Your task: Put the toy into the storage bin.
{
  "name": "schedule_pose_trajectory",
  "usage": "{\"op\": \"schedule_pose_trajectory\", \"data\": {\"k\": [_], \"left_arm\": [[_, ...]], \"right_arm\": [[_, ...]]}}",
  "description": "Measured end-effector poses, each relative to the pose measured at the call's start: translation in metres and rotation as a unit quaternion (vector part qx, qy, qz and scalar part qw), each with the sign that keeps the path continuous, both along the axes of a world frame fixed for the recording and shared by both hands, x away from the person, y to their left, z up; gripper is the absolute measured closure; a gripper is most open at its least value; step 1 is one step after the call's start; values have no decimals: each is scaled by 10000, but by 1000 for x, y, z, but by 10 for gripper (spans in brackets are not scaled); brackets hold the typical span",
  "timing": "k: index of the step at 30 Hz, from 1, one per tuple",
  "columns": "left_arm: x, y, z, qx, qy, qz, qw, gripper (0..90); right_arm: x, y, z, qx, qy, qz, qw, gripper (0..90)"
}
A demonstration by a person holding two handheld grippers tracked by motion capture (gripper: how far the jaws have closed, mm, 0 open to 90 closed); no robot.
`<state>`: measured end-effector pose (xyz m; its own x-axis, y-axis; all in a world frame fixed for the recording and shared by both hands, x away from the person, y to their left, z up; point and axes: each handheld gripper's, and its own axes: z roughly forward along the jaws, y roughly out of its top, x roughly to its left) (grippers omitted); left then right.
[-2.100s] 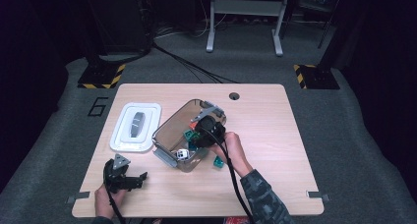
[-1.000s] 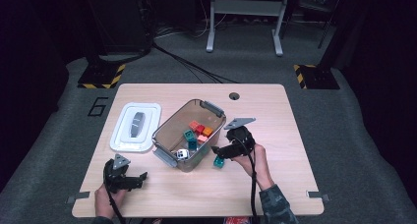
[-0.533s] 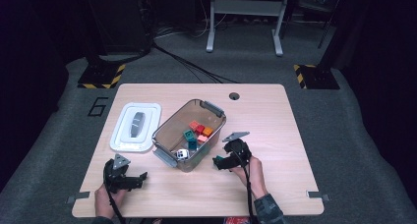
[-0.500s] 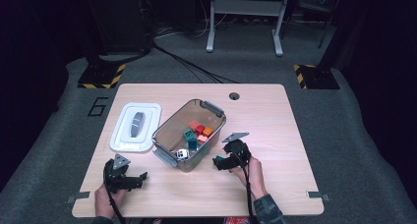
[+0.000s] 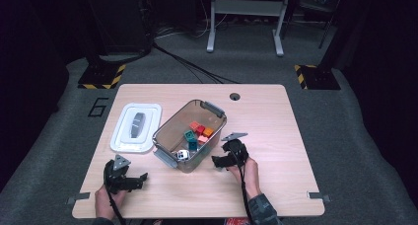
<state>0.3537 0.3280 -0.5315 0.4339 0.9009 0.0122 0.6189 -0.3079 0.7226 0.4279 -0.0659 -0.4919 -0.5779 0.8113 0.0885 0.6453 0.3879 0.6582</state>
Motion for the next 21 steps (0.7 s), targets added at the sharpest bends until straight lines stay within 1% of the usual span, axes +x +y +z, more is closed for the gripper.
{"op": "schedule_pose_trajectory", "data": {"k": [1,2,3,5,6,7,8,10,11,13,14,16,17,19,20,21], "left_arm": [[0,0,0,-2,-4,-7,10000,33],[0,0,0,-10,-7,5,10000,33],[0,0,0,-10,-9,6,10000,33],[0,0,0,-12,-12,5,10000,33],[0,0,0,-7,-10,2,10000,33],[0,0,0,-6,-9,-6,10000,33],[0,0,0,-8,-12,0,10000,33],[0,0,0,-4,-9,-7,10000,34],[0,0,0,-6,-13,-8,10000,33],[0,0,0,-4,-12,-9,10000,33],[0,0,0,-8,-13,3,10000,33],[0,0,0,-12,-8,8,10000,33],[0,0,0,-9,-13,3,10000,33],[0,0,0,0,0,0,10000,33],[0,0,0,-6,-10,-8,10000,33],[0,0,0,-9,-11,4,10000,33]], "right_arm": [[0,1,-1,38,60,-44,10000,181],[2,1,-2,16,2,-28,10000,181],[2,2,-3,4,48,-43,10000,181],[3,3,-5,-71,13,-36,10000,188],[4,3,-5,-124,22,-6,9999,193],[3,4,-5,-137,85,-67,9998,193],[3,3,-6,-177,88,-22,9998,196],[2,1,-6,-276,63,-22,9996,208],[1,-1,-6,-321,88,-40,9994,213],[0,-4,-7,-292,99,-57,9995,224],[0,-7,-7,-349,104,-69,9993,231],[-1,-11,-6,-360,102,-101,9992,271],[-2,-14,-7,-329,96,-113,9993,283],[-2,-18,-6,-366,70,-98,9993,341],[-3,-19,-6,-345,110,-117,9993,355],[-3,-20,-6,-355,77,-87,9993,372]]}}
